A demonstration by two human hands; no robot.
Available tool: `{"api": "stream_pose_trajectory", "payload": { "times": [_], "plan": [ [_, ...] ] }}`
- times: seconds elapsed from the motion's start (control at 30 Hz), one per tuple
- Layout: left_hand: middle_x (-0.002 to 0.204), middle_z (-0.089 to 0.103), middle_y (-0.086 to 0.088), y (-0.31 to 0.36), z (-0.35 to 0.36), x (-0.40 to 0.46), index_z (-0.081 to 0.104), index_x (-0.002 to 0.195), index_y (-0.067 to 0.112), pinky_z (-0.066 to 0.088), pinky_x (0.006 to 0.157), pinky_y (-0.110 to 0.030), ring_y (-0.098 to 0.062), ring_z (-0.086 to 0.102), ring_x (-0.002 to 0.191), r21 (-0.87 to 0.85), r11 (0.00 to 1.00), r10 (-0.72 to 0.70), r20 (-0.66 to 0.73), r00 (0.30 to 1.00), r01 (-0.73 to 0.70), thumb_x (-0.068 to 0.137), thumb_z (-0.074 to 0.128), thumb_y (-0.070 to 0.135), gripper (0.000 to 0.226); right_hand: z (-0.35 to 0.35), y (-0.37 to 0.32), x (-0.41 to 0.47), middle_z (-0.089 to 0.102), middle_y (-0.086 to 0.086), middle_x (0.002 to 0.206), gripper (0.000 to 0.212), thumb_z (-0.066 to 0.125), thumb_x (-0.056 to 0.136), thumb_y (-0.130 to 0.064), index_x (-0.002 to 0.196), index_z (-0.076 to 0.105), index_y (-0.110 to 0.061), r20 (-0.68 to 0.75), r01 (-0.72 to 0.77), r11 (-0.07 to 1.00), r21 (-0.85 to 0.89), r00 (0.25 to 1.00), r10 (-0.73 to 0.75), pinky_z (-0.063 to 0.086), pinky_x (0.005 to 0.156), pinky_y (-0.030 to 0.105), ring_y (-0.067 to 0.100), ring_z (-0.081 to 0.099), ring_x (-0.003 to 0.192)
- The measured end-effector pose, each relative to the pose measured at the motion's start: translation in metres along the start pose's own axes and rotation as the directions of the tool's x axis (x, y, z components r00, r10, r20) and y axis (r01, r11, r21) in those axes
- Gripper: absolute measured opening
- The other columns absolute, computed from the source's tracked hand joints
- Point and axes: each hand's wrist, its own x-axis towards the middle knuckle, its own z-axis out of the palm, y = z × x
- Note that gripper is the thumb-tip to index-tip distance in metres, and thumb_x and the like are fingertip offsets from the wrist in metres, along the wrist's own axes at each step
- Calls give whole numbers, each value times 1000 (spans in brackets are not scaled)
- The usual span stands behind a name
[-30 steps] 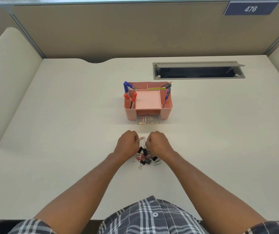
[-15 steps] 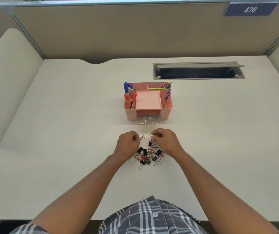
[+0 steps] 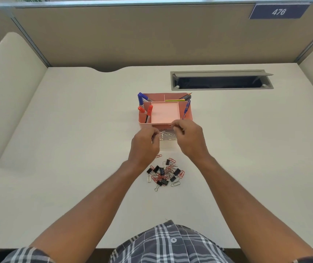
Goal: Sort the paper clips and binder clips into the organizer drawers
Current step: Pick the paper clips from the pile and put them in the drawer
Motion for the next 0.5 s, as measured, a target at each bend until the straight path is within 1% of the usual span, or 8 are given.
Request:
{"api": "stream_pose_trajectory", "payload": {
  "times": [0.1, 0.17, 0.2, 0.27, 0.33, 0.4, 0.47, 0.5],
  "plan": [
    [82, 67, -3, 3, 2, 17, 69, 88, 11, 47, 63, -27, -16, 55, 72, 103, 994, 30, 4, 1000, -31, 89, 59, 8, 11, 3, 0, 12, 70, 9, 95, 21, 54, 94, -6, 104, 72, -7, 79, 73, 979, -191, 995, -59, 52, 75, 35, 24, 62, 87],
    [84, 69, -6, 3, 3, 22, 72, 92, 9, 51, 64, -34, -20, 58, 73, 134, 990, 36, 28, 999, -40, 90, 59, 9, 13, 5, -2, 13, 72, 11, 97, 22, 54, 94, -5, 107, 72, -7, 129, 111, 966, -234, 988, -82, 53, 76, 39, 27, 63, 88],
    [86, 70, -6, 3, 4, 22, 72, 95, 9, 52, 65, -33, -20, 59, 74, 133, 990, 41, 32, 999, -44, 90, 59, 9, 14, 6, -3, 13, 73, 10, 97, 23, 54, 94, -5, 107, 72, -7, 147, 123, 964, -237, 985, -90, 54, 76, 40, 27, 64, 88],
    [86, 70, -4, 1, 3, 18, 71, 95, 11, 48, 65, -25, -15, 57, 74, 102, 993, 60, 10, 998, -61, 91, 59, 7, 13, 4, -3, 12, 74, 8, 94, 21, 54, 94, -6, 103, 72, -9, 135, 129, 967, -221, 986, -101, 54, 74, 39, 25, 65, 85],
    [84, 66, 0, -4, 1, 6, 66, 92, 13, 44, 64, -19, -11, 53, 73, 60, 993, 99, -24, 995, -97, 90, 58, 5, 11, 0, -2, 5, 74, 3, 90, 18, 56, 93, -8, 100, 73, -10, 64, 121, 982, -145, 992, -112, 54, 73, 32, 18, 65, 81],
    [83, 64, 1, -12, 2, -11, 63, 91, 13, 46, 63, -22, -12, 53, 73, 46, 992, 122, -28, 992, -121, 90, 57, 5, 10, -3, 2, -10, 72, -3, 85, 16, 58, 91, -10, 96, 72, -15, 52, 118, 991, -59, 992, -115, 51, 71, 24, 12, 63, 77],
    [85, 64, 0, -22, 7, -31, 64, 93, 12, 49, 65, -28, -15, 56, 74, 55, 994, 98, 3, 995, -98, 89, 58, 5, 10, 1, 11, -26, 71, -5, 83, 16, 57, 91, -13, 93, 71, -19, 167, 41, 996, -78, 986, -28, 51, 70, 25, 12, 62, 76],
    [86, 65, -1, -28, 11, -39, 65, 95, 11, 51, 67, -31, -16, 57, 76, 70, 995, 72, 37, 997, -74, 89, 59, 6, 10, 5, 18, -33, 71, -4, 86, 17, 55, 91, -15, 94, 72, -19, 255, -28, 988, -153, 965, 67, 51, 71, 28, 15, 63, 79]
  ]
}}
